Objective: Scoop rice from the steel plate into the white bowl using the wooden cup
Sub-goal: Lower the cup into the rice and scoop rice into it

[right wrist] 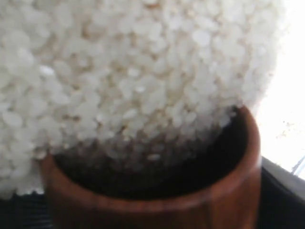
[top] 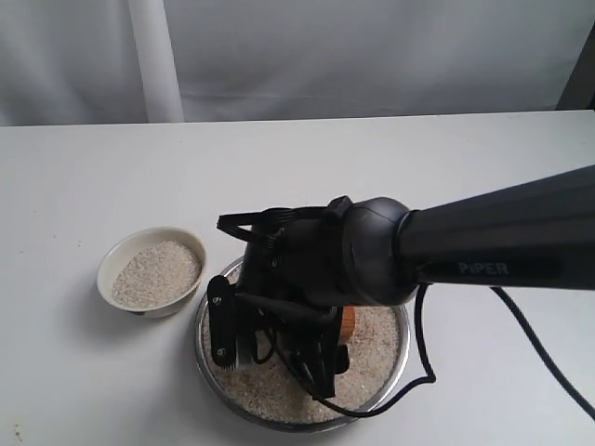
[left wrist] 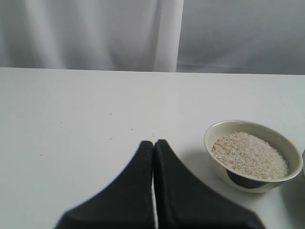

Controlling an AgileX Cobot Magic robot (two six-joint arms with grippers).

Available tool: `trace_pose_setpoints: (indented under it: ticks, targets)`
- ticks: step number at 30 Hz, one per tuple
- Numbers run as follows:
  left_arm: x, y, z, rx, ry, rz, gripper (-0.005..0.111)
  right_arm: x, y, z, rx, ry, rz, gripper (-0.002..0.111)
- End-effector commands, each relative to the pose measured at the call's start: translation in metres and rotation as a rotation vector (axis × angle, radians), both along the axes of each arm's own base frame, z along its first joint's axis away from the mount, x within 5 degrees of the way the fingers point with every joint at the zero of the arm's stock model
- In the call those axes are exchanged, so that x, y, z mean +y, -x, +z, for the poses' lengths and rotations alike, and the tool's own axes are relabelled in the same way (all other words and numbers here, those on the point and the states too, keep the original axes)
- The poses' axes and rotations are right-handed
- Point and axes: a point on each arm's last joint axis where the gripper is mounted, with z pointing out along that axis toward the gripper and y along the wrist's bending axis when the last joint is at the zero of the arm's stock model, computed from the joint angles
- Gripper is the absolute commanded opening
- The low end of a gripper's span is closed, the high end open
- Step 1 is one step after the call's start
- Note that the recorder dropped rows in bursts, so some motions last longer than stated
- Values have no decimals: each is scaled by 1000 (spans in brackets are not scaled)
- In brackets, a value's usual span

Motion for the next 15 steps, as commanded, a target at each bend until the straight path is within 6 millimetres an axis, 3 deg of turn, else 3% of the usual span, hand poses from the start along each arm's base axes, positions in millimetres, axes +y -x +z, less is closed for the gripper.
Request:
trace_pose_setpoints:
  ticks: [1, 15]
  targets:
    - [0, 0, 3, -19, 7, -4, 0, 2, -1, 5, 24, -92, -51, 0]
    - [0, 0, 3, -19, 7, -4, 0, -9, -2, 4, 53, -283, -100, 0]
